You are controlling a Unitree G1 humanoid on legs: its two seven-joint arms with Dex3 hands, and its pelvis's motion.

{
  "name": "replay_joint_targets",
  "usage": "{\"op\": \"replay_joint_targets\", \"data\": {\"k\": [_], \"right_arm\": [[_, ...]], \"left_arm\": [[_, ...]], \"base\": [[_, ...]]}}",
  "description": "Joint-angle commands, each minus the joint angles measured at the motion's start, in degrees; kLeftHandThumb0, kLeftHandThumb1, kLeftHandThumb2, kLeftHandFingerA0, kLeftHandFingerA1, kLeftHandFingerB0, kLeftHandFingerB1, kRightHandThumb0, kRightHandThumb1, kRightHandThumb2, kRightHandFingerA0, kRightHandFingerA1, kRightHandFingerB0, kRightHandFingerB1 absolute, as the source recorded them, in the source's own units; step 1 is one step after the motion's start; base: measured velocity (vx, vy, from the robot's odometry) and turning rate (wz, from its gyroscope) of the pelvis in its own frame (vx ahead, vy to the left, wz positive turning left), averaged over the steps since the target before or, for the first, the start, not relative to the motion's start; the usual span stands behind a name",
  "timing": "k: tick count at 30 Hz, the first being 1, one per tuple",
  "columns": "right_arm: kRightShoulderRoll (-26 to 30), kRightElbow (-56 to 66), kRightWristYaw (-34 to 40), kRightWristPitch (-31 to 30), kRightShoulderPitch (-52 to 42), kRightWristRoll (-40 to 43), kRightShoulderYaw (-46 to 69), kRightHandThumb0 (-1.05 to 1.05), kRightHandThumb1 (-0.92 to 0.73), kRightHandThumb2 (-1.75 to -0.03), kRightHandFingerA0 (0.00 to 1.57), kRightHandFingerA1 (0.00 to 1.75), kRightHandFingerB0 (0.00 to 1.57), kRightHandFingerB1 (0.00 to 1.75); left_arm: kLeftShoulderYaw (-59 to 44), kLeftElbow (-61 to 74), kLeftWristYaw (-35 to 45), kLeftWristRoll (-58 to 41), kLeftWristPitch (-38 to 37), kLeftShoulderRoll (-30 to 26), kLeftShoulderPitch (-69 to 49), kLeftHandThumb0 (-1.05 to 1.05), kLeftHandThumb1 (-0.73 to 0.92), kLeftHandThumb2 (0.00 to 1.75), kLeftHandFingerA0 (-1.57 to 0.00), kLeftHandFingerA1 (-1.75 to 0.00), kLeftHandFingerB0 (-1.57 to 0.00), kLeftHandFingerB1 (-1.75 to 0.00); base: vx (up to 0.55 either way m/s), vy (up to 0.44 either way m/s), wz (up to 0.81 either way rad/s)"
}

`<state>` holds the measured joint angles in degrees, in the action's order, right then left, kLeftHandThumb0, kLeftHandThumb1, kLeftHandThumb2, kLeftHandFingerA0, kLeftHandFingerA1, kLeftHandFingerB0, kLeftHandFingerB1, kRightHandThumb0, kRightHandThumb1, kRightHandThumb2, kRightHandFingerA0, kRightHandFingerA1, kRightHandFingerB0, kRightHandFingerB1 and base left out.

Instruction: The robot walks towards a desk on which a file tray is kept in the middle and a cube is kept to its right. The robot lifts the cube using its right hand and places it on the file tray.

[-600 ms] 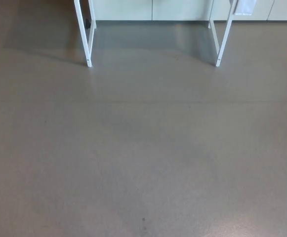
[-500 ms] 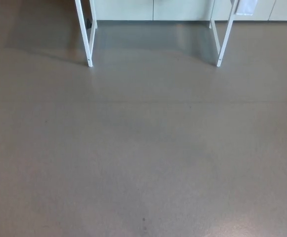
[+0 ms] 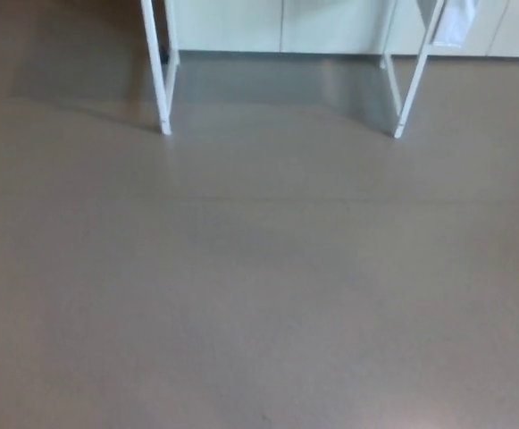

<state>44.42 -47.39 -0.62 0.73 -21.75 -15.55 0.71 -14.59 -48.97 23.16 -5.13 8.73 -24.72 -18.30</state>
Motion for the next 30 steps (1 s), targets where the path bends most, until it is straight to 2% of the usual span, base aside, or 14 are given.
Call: {"op": "replay_joint_targets", "data": {"k": [1, 7, 8, 9, 12, 14, 15, 16, 19, 20, 24, 25, 29, 30], "right_arm": [[0.8, 0.7, 1.0, 1.4, -0.3, -1.2, -0.3, -0.86, -0.67, -0.93, 0.64, 0.55, 0.12, 0.37], [1.5, 2.9, 2.2, 0.9, -1.5, -2.9, -0.9, -0.89, -0.69, -0.95, 0.75, 0.63, 0.10, 0.36], [0.6, 0.7, -1.2, 1.9, 0.0, 1.1, 1.4, -0.73, -0.74, -0.63, 0.69, 0.42, 0.15, 0.26], [0.9, 0.2, -1.8, 1.8, 0.6, 0.7, 1.1, -0.77, -0.63, -0.90, 0.54, 0.51, 0.09, 0.36], [0.7, 0.4, -0.4, 0.6, 0.7, -0.7, 0.8, -0.73, -0.75, -0.63, 0.66, 0.42, 0.16, 0.27], [0.3, 0.5, 0.4, 2.7, -0.1, 0.4, 2.0, -0.77, -0.61, -0.88, 0.69, 0.55, 0.14, 0.38], [0.4, 1.0, 0.6, 2.6, -0.4, 0.1, 2.0, -0.74, -0.73, -0.63, 0.78, 0.45, 0.19, 0.28], [0.5, 1.6, -0.7, 1.6, -0.5, 0.2, 2.2, -0.75, -0.62, -0.88, 0.64, 0.54, 0.11, 0.38], [0.4, -1.2, -2.2, 2.7, 1.4, 0.9, 2.7, -0.76, -0.67, -0.65, 0.63, 0.43, 0.15, 0.29], [0.2, -1.8, -1.3, 3.6, 1.4, 0.9, 2.8, -0.81, -0.63, -0.90, 0.52, 0.51, 0.16, 0.39], [0.3, -5.2, 1.8, 6.1, 2.6, -1.4, 0.8, -0.78, -0.62, -0.91, 0.66, 0.55, 0.16, 0.40], [0.5, -6.1, 0.1, 6.0, 3.4, -0.8, 0.8, -0.77, -0.69, -0.66, 0.65, 0.44, 0.16, 0.29], [1.1, -3.9, -1.0, 4.4, 3.2, -0.2, 1.2, -0.78, -0.63, -0.89, 0.57, 0.52, 0.16, 0.39], [0.7, -3.1, -1.5, 4.5, 2.6, 1.4, 2.5, -0.70, -0.72, -0.62, 0.67, 0.42, 0.21, 0.29]], "left_arm": [[-0.1, 2.6, -0.3, -0.4, 2.2, -1.0, -0.9, -0.69, 0.74, 1.01, 0.00, -0.28, 0.00, -0.14], [-0.4, -0.5, 0.7, -1.3, 1.2, -1.0, 1.0, -0.71, 0.73, 0.97, 0.00, -0.19, 0.00, -0.09], [-1.0, -1.4, 0.6, -1.8, 0.6, -0.7, 1.4, -0.72, 0.71, 0.94, 0.00, -0.17, 0.00, -0.07], [-0.7, -1.9, 0.4, -1.4, -0.2, -0.8, 1.3, -0.69, 0.71, 0.97, 0.00, -0.22, 0.00, -0.12], [-0.7, -4.1, 0.6, -1.2, -1.4, -0.8, 2.1, -0.73, 0.73, 0.97, 0.00, -0.18, 0.00, -0.08], [-0.1, -3.2, 0.1, -0.6, -1.3, -0.9, 1.7, -0.71, 0.73, 0.99, 0.00, -0.20, 0.00, -0.11], [-0.5, -3.6, 0.2, -1.0, -1.0, -0.8, 2.0, -0.72, 0.72, 0.96, 0.00, -0.16, 0.00, -0.09], [-0.8, -3.1, 0.1, -1.4, 0.0, -0.7, 2.0, -0.74, 0.73, 0.97, 0.00, -0.16, 0.00, -0.08], [-1.7, 2.1, 1.2, -2.9, 2.0, -0.1, -0.5, -0.75, 0.73, 0.95, 0.00, -0.10, 0.00, -0.04], [-1.6, 3.4, 1.2, -2.8, 2.6, -0.1, -1.0, -0.77, 0.74, 0.95, 0.00, -0.09, 0.00, -0.02], [-1.0, 0.7, 0.7, -1.9, 1.6, -0.2, 0.1, -0.68, 0.72, 0.96, 0.00, -0.18, 0.00, -0.11], [-0.2, 0.9, 0.4, -1.1, 1.9, -0.5, 0.2, -0.63, 0.70, 0.99, -0.01, -0.43, 0.00, -0.20], [0.3, 2.6, 0.4, -1.1, 1.5, -0.5, -0.9, -0.59, 0.69, 0.98, 0.00, -0.35, 0.00, -0.27], [0.3, 2.5, 0.5, -1.2, 1.4, -0.5, -0.9, -0.64, 0.70, 0.96, 0.00, -0.25, 0.00, -0.21]], "base": [[0.18, 0.157, -0.23], [0.21, 0.109, 0.04], [0.21, -0.026, 0.15], [0.24, -0.067, 0.11], [0.22, -0.128, 0.07], [0.31, -0.213, 0.16], [0.35, -0.324, 0.41], [0.31, -0.194, 0.49], [0.30, -0.140, 0.27], [0.30, -0.105, 0.07], [0.29, -0.034, -0.05], [0.24, 0.032, -0.13], [0.38, 0.112, -0.19], [0.42, 0.261, 0.43]]}}
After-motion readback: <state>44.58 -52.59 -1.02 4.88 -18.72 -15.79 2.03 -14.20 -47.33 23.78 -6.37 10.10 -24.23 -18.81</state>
